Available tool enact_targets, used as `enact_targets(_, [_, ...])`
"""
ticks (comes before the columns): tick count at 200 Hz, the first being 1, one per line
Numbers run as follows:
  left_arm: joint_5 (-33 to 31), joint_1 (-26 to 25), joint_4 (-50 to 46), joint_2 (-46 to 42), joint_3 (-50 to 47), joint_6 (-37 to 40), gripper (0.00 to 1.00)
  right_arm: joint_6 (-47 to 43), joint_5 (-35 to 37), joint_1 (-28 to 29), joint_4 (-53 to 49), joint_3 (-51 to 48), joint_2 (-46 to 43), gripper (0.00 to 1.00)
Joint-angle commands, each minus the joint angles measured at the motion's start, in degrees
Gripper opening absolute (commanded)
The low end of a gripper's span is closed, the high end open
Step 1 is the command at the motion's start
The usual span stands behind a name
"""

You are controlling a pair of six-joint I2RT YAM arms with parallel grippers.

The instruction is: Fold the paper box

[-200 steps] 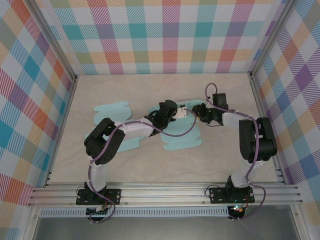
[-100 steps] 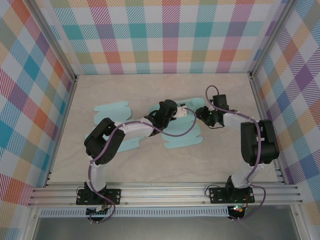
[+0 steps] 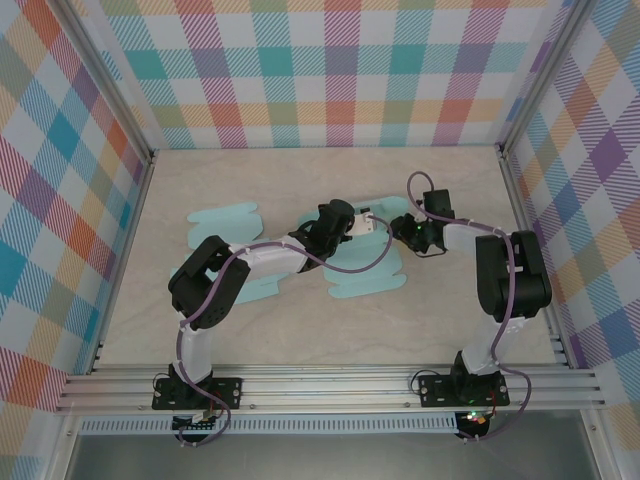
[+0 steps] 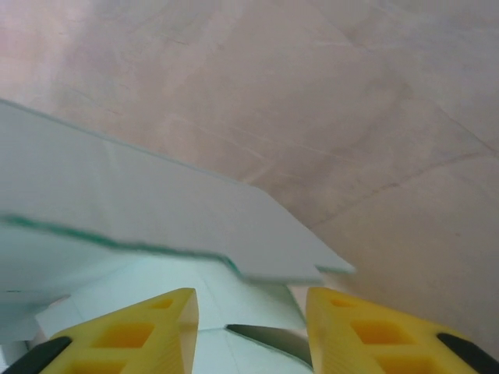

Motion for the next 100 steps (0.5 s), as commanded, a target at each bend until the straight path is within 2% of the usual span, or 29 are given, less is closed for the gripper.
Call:
enact_targets(1, [-0.7,-0.9,0.6,1.4,1.5,-0.2,0.0,-0.5,-4.1,-0.2,4.1,1.0,-0.1,0.38])
enact_targets(100, [1.8,-0.9,-1.4,0.1,2.2,-4.4,0.0,2.4,-7.1,2.5,8.7,0.6,1.9,0.27])
